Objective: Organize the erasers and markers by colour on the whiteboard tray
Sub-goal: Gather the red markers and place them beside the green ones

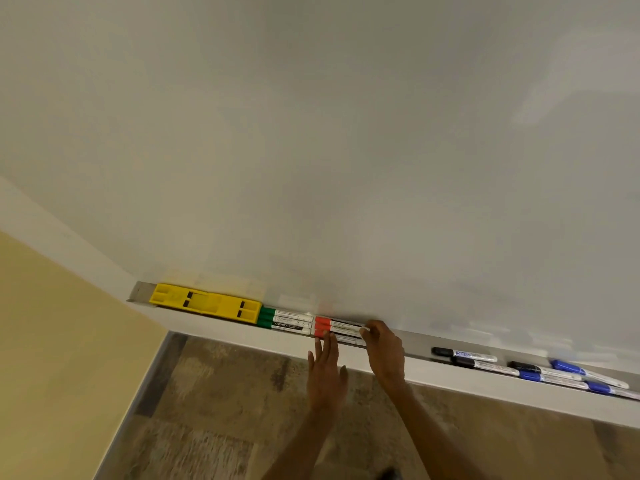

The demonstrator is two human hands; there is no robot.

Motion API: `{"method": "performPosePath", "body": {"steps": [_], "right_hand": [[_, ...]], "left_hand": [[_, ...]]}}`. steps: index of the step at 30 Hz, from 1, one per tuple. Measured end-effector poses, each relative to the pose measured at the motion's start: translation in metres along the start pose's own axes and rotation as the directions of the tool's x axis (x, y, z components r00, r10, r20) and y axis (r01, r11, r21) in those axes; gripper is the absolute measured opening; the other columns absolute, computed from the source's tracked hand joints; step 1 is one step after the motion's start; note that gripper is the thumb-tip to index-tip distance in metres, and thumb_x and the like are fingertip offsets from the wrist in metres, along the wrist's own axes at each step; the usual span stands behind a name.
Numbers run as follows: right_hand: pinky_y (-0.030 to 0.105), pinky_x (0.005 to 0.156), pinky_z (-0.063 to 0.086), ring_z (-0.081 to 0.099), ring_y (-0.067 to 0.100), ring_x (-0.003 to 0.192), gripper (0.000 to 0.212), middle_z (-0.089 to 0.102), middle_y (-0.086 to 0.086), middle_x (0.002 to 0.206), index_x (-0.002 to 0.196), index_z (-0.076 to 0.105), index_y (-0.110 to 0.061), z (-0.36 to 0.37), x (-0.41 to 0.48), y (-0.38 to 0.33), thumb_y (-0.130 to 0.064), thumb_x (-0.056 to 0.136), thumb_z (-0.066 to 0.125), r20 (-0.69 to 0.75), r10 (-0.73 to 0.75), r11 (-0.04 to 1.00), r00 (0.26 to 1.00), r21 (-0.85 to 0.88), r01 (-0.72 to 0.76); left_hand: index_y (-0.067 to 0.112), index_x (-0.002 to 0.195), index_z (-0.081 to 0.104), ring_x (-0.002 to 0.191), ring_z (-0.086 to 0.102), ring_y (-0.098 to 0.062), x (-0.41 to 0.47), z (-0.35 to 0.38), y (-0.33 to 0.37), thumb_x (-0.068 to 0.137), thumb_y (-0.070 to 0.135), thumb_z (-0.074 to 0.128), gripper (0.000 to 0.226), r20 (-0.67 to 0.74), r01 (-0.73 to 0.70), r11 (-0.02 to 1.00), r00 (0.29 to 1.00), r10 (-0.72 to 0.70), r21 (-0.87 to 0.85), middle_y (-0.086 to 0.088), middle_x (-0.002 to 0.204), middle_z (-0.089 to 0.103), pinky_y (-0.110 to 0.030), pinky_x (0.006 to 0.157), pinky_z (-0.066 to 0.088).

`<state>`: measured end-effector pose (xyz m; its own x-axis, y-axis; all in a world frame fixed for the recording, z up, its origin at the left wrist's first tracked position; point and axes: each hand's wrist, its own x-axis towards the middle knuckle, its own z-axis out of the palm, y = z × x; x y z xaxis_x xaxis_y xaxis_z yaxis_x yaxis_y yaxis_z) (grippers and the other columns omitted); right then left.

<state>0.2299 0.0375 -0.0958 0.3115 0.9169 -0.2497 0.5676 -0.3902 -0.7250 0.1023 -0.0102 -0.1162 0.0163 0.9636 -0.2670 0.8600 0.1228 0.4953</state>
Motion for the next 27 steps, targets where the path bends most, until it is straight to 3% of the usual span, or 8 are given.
{"method": "performPosePath", "body": {"steps": [2, 4, 7, 11, 16, 21, 24, 27], "right_hand": [[0.033, 0.076, 0.056, 0.066, 0.017, 0.084, 0.011, 0.068, -0.005, 0.091, 0.102, 0.063, -0.021, 0.000, -0.003, 0.001, -0.029, 0.096, 0.059, -0.055, 0.004, 1.000, 0.998, -0.010, -0.004], [0.037, 0.078, 0.057, 0.065, 0.021, 0.084, 0.010, 0.069, 0.003, 0.091, 0.097, 0.064, -0.015, 0.001, -0.003, 0.003, -0.021, 0.097, 0.056, -0.089, 0.012, 1.000, 0.996, -0.018, -0.013], [0.043, 0.084, 0.056, 0.064, 0.029, 0.089, 0.013, 0.066, 0.013, 0.097, 0.098, 0.065, -0.005, 0.005, 0.000, -0.001, -0.009, 0.096, 0.052, -0.028, 0.014, 0.999, 0.999, -0.052, -0.015], [0.047, 0.088, 0.054, 0.062, 0.031, 0.095, 0.017, 0.064, 0.016, 0.104, 0.102, 0.064, -0.003, 0.010, 0.002, -0.009, -0.003, 0.094, 0.049, 0.008, 0.030, 0.998, 1.000, -0.055, -0.029], [0.046, 0.088, 0.054, 0.063, 0.032, 0.095, 0.019, 0.066, 0.016, 0.102, 0.102, 0.064, -0.001, 0.008, -0.002, -0.012, 0.000, 0.093, 0.047, 0.032, 0.052, 0.999, 0.998, -0.013, -0.052], [0.029, 0.059, 0.043, 0.055, 0.023, 0.071, 0.017, 0.062, 0.010, 0.078, 0.076, 0.055, -0.007, -0.016, -0.007, 0.002, -0.002, 0.092, 0.049, 0.059, -0.033, 0.999, 0.998, 0.010, 0.033], [0.034, 0.070, 0.053, 0.060, 0.021, 0.080, 0.017, 0.065, 0.005, 0.087, 0.090, 0.064, -0.010, -0.051, -0.010, 0.026, -0.004, 0.095, 0.049, 0.001, -0.144, 0.987, 0.990, -0.078, 0.143], [0.037, 0.083, 0.051, 0.059, 0.025, 0.096, 0.017, 0.071, 0.007, 0.104, 0.103, 0.070, -0.009, -0.099, -0.010, 0.064, -0.006, 0.094, 0.055, -0.060, -0.247, 0.926, 0.967, -0.309, 0.217]], "left_hand": [[0.016, 0.155, -0.004, 0.153, -0.009, -0.024, -0.001, 0.001, 0.000, 0.103, 0.032, 0.035, 0.067, 0.004, -0.002, 1.000, 1.000, 0.002, 0.016, -0.004, 0.162, -0.015, -0.032, 0.117, -0.016], [0.016, 0.155, -0.005, 0.153, -0.010, -0.023, -0.001, 0.001, 0.001, 0.104, 0.034, 0.034, 0.067, -0.004, -0.006, 1.000, 1.000, 0.006, 0.022, -0.003, 0.161, -0.017, -0.032, 0.117, -0.017], [0.017, 0.153, -0.009, 0.153, -0.011, -0.022, -0.003, 0.002, 0.001, 0.103, 0.034, 0.035, 0.068, -0.003, -0.002, 1.000, 1.000, 0.002, 0.029, -0.003, 0.161, -0.018, -0.032, 0.119, -0.015], [0.018, 0.151, -0.010, 0.153, -0.008, -0.023, -0.003, 0.001, 0.001, 0.103, 0.032, 0.038, 0.069, 0.010, 0.011, 0.999, 1.000, -0.011, -0.035, -0.004, 0.160, -0.015, -0.032, 0.121, -0.010], [0.019, 0.154, 0.000, 0.153, 0.003, -0.020, -0.006, 0.003, 0.004, 0.103, 0.031, 0.040, 0.067, -0.004, 0.071, 0.981, 0.997, -0.073, -0.183, -0.002, 0.165, -0.003, -0.035, 0.124, 0.011], [0.017, 0.153, 0.028, 0.147, 0.027, -0.013, -0.012, 0.012, 0.028, 0.101, 0.032, 0.045, 0.056, -0.129, 0.034, 0.928, 0.988, -0.087, -0.372, 0.004, 0.160, 0.025, -0.033, 0.121, 0.025], [0.019, 0.144, 0.048, 0.134, 0.039, -0.001, -0.017, 0.020, 0.051, 0.100, 0.033, 0.048, 0.046, -0.168, -0.012, 0.872, 0.982, -0.081, -0.490, 0.011, 0.146, 0.046, -0.017, 0.112, 0.030], [0.020, 0.126, 0.066, 0.122, 0.060, -0.008, -0.017, 0.030, 0.075, 0.099, 0.027, 0.053, 0.031, -0.057, 0.031, 0.764, 0.994, -0.088, -0.645, 0.005, 0.129, 0.066, -0.019, 0.103, 0.045]]}}
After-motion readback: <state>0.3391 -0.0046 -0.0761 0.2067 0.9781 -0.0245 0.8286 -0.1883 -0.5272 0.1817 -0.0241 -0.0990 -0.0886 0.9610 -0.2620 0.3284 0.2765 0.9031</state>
